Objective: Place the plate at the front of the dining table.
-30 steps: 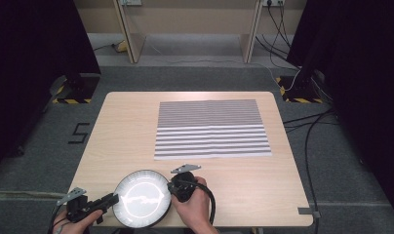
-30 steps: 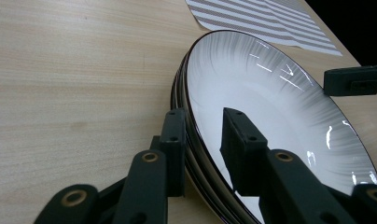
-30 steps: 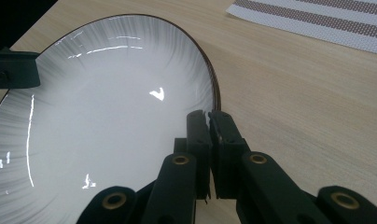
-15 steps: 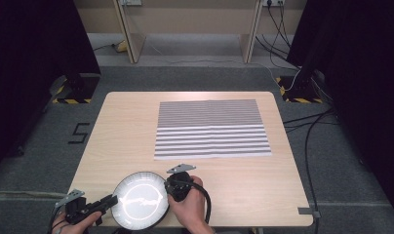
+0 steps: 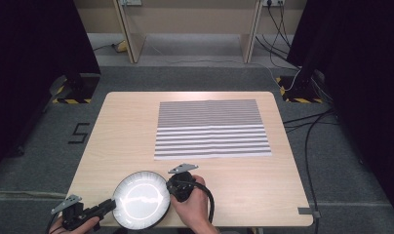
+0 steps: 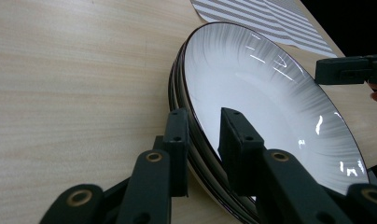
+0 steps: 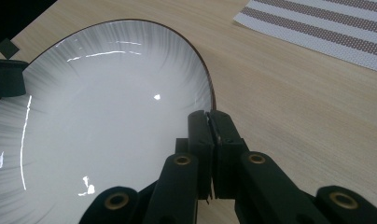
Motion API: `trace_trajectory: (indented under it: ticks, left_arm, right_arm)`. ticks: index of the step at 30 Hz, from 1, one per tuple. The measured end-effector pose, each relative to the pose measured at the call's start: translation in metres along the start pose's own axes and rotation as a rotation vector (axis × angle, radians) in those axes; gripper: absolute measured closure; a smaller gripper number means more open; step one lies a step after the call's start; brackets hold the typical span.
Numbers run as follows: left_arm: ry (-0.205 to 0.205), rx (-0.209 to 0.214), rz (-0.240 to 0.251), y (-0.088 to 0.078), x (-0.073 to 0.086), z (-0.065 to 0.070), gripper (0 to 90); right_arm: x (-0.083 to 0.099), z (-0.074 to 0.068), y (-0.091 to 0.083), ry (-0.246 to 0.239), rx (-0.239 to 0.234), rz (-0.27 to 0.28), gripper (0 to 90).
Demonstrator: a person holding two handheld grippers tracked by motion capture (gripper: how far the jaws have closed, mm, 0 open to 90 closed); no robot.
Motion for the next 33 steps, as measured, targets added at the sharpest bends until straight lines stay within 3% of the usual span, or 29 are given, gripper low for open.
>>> trace_trajectory:
  ticks: [3,5,8,12,14,19,24,27,33]
  left_arm:
    - [-0.011,-0.002,0.007,-0.001,0.002,0.001,71.6]
    - [-0.016,0.000,0.006,-0.002,0.003,0.001,71.7]
    - [-0.023,0.000,0.010,-0.004,0.005,0.000,70.8]
    - [-0.026,-0.001,0.016,-0.004,0.006,0.000,69.9]
    - [-0.021,-0.001,0.014,-0.004,0.006,0.000,69.9]
    - [-0.023,-0.004,0.014,-0.003,0.006,0.001,69.9]
    - [-0.021,-0.014,0.023,-0.004,0.005,0.001,69.3]
    - [-0.014,-0.023,0.031,-0.006,0.005,0.001,68.9]
    - [-0.019,-0.020,0.029,-0.006,0.005,0.000,68.8]
  right_arm:
    - [-0.001,-0.004,0.001,-0.023,-0.002,-0.029,90.0]
    - [0.002,-0.007,0.008,-0.007,-0.042,-0.051,90.0]
    - [0.011,-0.012,0.020,-0.026,-0.044,-0.089,90.0]
    - [-0.008,-0.004,0.002,-0.037,0.000,-0.014,86.6]
    - [-0.011,0.002,-0.003,-0.033,0.015,-0.019,85.9]
    - [-0.003,0.003,0.003,-0.007,-0.014,-0.042,84.2]
    - [-0.002,0.001,0.004,-0.020,0.001,-0.042,84.8]
    - [-0.004,-0.002,0.002,-0.059,0.026,-0.054,87.2]
    - [-0.003,-0.004,0.003,-0.059,0.036,-0.049,87.5]
Point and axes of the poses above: each handheld gripper's, and its own axes: y roughly forward along the jaws, x roughly out of its underside, z roughly to its right, the point moved 3 cm from there along y, roughly forward along the jaws, and after that the axes turned 15 degrees about -x, right-handed, at the moved point
